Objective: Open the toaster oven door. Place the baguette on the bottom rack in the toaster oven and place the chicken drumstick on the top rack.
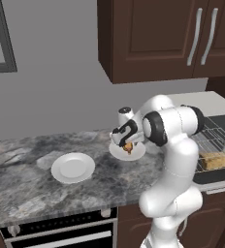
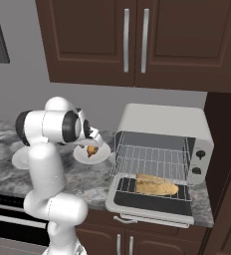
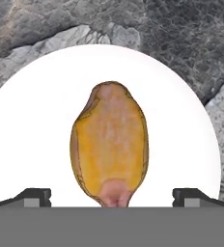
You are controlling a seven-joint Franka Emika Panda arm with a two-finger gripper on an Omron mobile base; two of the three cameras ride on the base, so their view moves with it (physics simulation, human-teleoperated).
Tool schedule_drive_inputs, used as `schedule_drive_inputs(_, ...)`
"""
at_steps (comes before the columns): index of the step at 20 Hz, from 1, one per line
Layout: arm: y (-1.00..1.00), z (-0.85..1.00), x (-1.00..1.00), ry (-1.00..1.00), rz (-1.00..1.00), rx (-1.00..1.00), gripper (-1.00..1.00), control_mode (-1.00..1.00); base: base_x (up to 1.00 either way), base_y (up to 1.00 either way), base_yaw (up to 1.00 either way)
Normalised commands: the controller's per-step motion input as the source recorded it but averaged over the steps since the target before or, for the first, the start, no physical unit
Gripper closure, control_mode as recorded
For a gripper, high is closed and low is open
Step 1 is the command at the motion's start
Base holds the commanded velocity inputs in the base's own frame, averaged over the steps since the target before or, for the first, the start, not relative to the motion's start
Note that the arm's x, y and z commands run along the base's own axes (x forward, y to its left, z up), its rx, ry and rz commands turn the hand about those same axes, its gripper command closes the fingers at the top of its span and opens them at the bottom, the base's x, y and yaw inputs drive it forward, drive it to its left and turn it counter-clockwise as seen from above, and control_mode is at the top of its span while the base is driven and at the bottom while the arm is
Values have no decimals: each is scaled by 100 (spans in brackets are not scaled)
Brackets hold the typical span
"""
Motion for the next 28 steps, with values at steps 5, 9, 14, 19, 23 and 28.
schedule_drive_inputs(5, -8, -12, 25, 0, 0, 0, -100, -100, 0, 0, 0)
schedule_drive_inputs(9, -5, -8, 28, 0, 0, 0, -100, -100, 0, 0, 0)
schedule_drive_inputs(14, 0, -12, 22, 0, 0, 0, -100, -100, 0, 0, 0)
schedule_drive_inputs(19, 0, -12, 2, 0, 0, 0, -100, -100, 0, 0, 0)
schedule_drive_inputs(23, 4, -5, 0, 0, 0, 0, -100, -100, 0, 0, 0)
schedule_drive_inputs(28, 2, -9, 5, 0, 0, 0, 100, -100, 0, 0, 0)
